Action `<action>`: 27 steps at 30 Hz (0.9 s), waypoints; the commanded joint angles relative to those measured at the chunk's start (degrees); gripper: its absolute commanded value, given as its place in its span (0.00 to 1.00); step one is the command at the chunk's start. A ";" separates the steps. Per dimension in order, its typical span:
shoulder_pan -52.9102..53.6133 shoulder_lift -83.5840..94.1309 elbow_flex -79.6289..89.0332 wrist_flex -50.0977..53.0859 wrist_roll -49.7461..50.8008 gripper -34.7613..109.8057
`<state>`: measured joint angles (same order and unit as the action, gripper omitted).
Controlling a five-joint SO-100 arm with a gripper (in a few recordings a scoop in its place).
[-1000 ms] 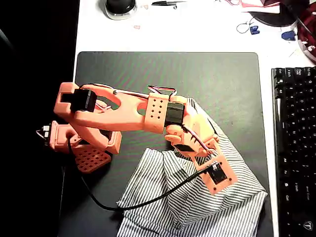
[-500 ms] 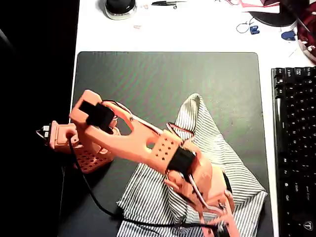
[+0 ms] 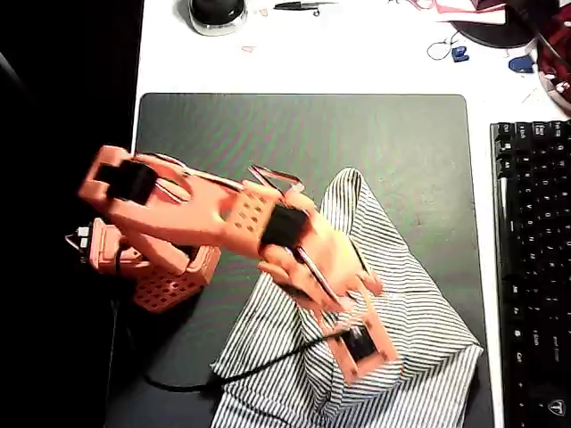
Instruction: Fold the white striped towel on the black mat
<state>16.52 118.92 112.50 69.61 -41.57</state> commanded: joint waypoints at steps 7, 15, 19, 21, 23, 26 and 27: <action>-9.23 3.25 13.27 -3.52 7.56 0.36; -11.87 -5.54 19.16 -20.30 10.11 0.36; -13.36 -9.93 20.21 -25.66 11.87 0.36; -13.45 -11.34 20.48 -28.30 12.48 0.35; -13.01 -13.01 19.51 -30.67 13.45 0.35; -12.04 -16.70 17.40 -35.16 14.59 0.33; -11.69 -18.11 16.08 -36.04 14.94 0.32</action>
<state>3.60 101.95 131.92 35.60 -27.42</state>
